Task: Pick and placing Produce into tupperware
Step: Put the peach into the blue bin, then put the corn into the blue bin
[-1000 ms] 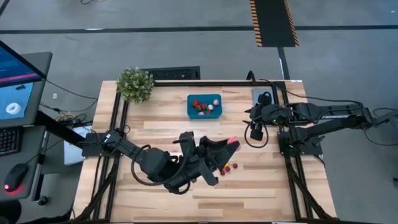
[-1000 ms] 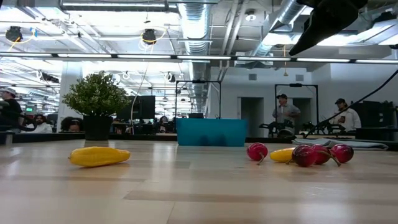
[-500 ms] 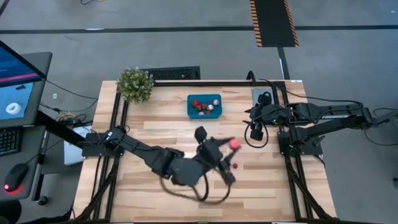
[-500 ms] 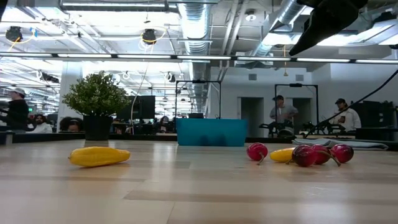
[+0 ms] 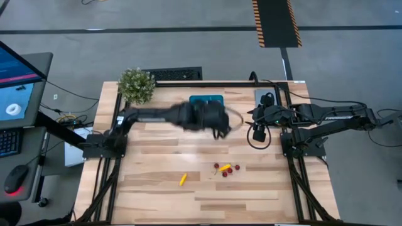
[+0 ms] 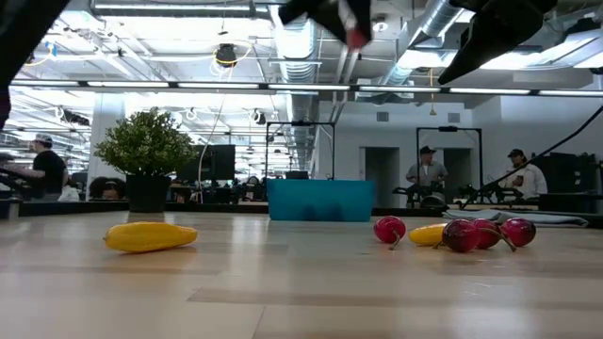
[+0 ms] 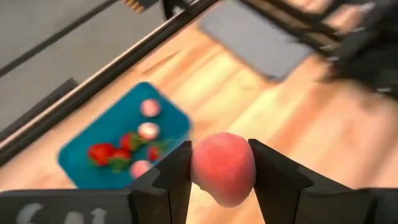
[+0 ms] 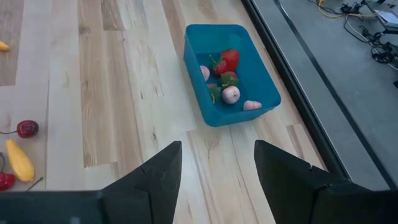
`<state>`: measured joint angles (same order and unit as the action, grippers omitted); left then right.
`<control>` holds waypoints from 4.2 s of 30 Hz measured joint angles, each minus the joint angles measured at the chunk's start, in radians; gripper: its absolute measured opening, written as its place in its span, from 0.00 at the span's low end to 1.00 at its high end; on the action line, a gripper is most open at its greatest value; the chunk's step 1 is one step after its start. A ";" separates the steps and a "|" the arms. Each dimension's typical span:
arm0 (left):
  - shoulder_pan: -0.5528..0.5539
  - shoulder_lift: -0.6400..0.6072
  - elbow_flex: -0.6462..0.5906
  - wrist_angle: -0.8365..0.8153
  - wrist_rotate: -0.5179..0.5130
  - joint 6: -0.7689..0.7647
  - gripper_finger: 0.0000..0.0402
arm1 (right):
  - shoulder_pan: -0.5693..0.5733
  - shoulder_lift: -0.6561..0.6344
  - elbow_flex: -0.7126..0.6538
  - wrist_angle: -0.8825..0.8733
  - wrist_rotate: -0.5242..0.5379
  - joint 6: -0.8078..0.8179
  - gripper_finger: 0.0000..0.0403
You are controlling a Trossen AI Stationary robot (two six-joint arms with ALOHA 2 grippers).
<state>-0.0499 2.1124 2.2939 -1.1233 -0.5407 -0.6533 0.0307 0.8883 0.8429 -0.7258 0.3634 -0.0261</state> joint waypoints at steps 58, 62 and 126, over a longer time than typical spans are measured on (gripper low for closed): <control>0.369 0.096 -0.652 0.681 0.399 0.137 0.33 | -0.013 0.000 0.000 -0.007 0.000 -0.027 0.56; 0.369 0.096 -0.652 0.687 0.398 0.137 0.33 | -0.013 0.000 0.000 -0.004 0.000 -0.027 0.56; 0.309 -0.135 -0.651 0.596 0.252 0.135 0.60 | -0.013 0.000 0.000 0.001 0.000 -0.027 0.56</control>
<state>0.2590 1.9779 1.6428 -0.5271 -0.2883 -0.5178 0.0174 0.8886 0.8425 -0.7250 0.3637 -0.0528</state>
